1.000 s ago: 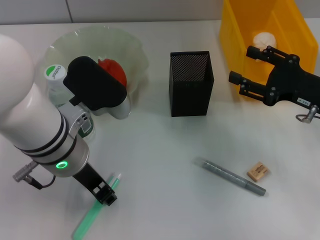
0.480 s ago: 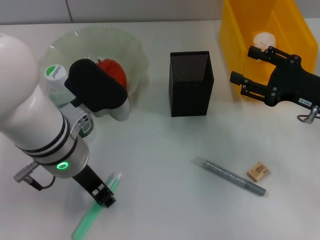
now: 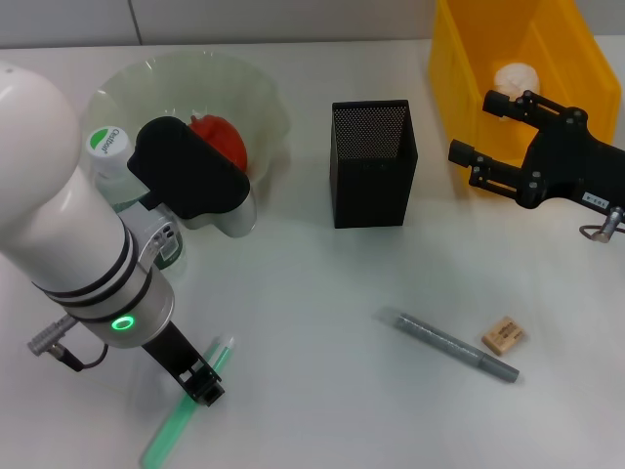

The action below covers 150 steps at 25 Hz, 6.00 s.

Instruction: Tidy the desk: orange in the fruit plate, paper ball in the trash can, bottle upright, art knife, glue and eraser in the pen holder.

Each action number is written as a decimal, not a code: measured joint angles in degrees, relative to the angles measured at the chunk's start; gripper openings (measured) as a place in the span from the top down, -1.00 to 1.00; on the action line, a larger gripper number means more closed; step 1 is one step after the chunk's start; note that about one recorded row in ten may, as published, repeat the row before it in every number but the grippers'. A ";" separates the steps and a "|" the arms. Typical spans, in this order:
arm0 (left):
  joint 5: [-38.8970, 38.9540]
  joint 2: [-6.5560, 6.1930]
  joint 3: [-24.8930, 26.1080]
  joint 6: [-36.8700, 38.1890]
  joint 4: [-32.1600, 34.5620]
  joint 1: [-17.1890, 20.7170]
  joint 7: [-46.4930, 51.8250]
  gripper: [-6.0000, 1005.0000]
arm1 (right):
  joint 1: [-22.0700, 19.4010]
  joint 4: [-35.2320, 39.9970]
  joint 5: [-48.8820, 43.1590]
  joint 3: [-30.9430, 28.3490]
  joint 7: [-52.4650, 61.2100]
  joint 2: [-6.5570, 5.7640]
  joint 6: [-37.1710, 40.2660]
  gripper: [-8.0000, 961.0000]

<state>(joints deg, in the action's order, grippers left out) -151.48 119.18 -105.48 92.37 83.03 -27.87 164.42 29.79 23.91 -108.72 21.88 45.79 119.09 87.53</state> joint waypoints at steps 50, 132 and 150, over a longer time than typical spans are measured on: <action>22.38 -0.45 11.21 -16.79 18.78 12.80 -29.66 0.56 | -5.56 -0.96 7.61 -0.28 -4.04 0.00 5.05 -0.55; 124.22 0.00 -3.67 -47.08 -42.52 0.14 -118.36 0.38 | -3.96 -3.88 7.03 1.36 -3.08 0.00 1.76 -0.54; 124.42 -0.01 -4.59 -47.66 -42.73 -0.28 -118.37 0.35 | -3.78 -3.60 7.46 1.03 -3.17 0.00 1.50 -0.55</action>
<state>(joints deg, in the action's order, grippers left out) -27.06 119.18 -110.07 44.70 40.30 -28.16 46.05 26.01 20.31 -101.26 22.91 42.63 119.09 89.03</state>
